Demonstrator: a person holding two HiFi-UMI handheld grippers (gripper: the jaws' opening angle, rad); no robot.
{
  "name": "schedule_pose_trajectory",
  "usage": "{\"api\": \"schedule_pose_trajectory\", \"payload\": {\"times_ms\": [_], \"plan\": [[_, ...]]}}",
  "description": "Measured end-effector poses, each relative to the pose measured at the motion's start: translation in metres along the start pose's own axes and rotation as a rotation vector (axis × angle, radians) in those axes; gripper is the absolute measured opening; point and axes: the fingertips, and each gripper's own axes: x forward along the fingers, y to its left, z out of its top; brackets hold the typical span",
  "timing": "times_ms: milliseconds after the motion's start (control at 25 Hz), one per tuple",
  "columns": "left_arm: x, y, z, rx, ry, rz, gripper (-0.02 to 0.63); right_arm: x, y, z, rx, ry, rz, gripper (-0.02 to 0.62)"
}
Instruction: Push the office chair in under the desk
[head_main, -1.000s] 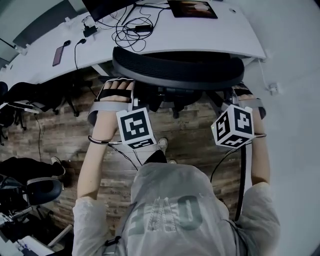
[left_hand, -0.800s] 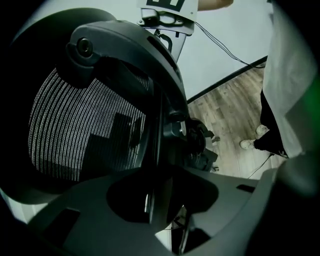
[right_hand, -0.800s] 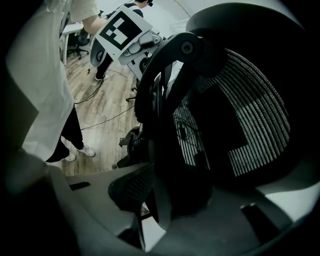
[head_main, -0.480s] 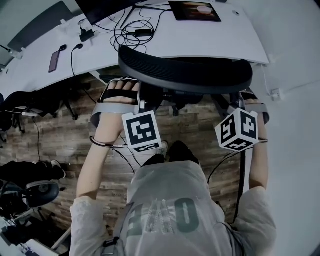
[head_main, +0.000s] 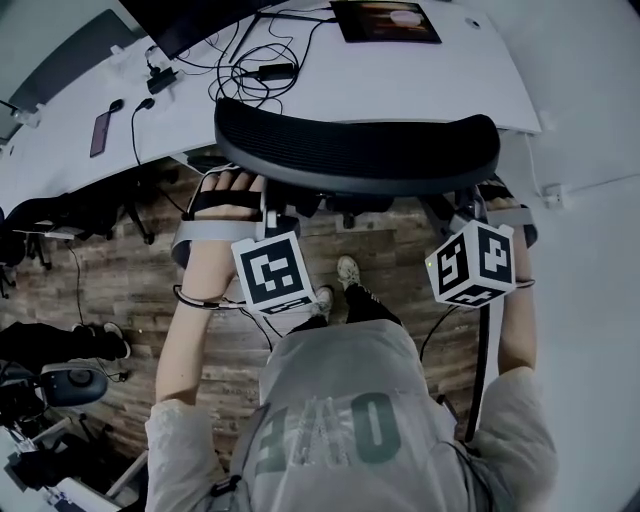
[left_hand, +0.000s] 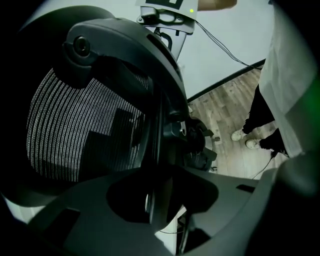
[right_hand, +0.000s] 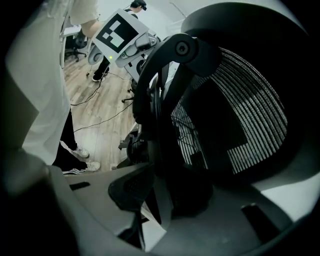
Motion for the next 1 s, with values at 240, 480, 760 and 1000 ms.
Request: {"api": "schedule_pose_trajectory", "payload": {"times_ms": [240, 480, 760, 1000], "plan": [[0.011, 0.012, 0.006, -0.02, 0.023, 0.018, 0.149, 0.008, -0.016, -0.008, -0.005, -0.014, -0.013, 0.103], [0.02, 0.019, 0.006, -0.027, 0.037, 0.01, 0.149, 0.015, -0.025, -0.009, 0.027, -0.052, 0.004, 0.103], [0.031, 0.028, 0.005, -0.039, 0.058, 0.018, 0.15, 0.024, -0.035, -0.011, 0.012, -0.067, 0.008, 0.103], [0.042, 0.038, 0.005, -0.046, 0.087, 0.022, 0.152, 0.032, -0.046, -0.013, -0.006, -0.069, 0.003, 0.103]]}}
